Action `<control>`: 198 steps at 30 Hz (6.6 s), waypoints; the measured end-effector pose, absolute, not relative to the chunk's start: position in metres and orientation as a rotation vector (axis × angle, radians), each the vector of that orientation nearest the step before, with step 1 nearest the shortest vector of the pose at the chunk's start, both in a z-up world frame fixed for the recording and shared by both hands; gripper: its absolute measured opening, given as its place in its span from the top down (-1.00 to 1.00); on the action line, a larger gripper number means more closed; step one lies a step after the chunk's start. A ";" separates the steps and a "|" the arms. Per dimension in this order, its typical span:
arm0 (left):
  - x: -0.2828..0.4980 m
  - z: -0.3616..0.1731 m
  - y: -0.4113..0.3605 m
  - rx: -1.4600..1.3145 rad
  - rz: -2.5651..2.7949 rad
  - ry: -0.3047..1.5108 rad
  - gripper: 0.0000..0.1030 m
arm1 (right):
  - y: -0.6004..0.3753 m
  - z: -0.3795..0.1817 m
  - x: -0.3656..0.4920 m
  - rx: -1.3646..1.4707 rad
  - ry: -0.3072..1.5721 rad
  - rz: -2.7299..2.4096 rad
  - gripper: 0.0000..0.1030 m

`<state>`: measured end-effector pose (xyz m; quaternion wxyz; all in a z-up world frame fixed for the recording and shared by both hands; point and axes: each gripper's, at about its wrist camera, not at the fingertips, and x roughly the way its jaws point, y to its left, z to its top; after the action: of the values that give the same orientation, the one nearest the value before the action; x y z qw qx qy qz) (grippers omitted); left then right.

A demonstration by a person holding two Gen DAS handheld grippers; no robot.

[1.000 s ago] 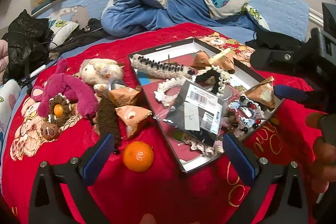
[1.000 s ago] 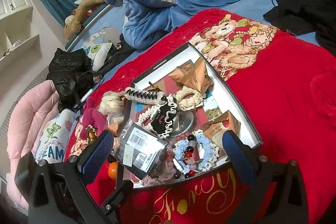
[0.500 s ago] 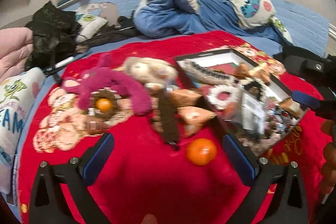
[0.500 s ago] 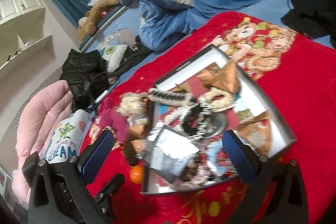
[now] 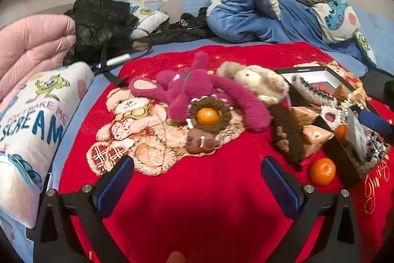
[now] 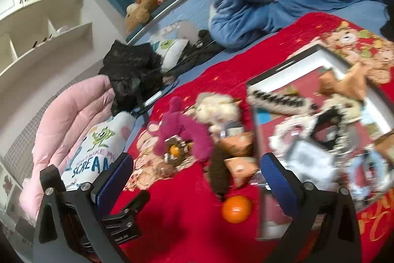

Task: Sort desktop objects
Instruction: 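Withdraw both open tools from the box toward the items on the bedspread, then grasp the brown fuzzy stick with the right tool while the left tool grasps the brown bear-face toy, then carry the fuzzy stick and bear-face toy over the open box with both tools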

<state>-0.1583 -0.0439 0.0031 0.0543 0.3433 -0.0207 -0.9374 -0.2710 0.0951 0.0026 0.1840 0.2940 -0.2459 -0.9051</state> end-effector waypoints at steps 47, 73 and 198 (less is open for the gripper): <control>-0.255 -0.066 -0.066 1.352 -2.777 -0.008 -1.00 | 0.014 -0.073 -0.327 1.279 -0.253 -2.662 0.11; -0.243 -0.052 -0.047 1.255 -2.776 -0.084 0.01 | 0.003 -0.071 -0.321 1.226 -0.251 -2.728 0.56; -0.244 -0.004 0.208 1.115 -3.199 -0.191 0.03 | 0.245 -0.033 -0.268 1.050 -0.565 -2.857 0.58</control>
<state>-0.2443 0.2085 -0.0042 -0.1254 0.3261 -0.0559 -0.9353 -0.2681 0.2450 -0.0329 0.0230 0.3392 -0.1825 -0.9225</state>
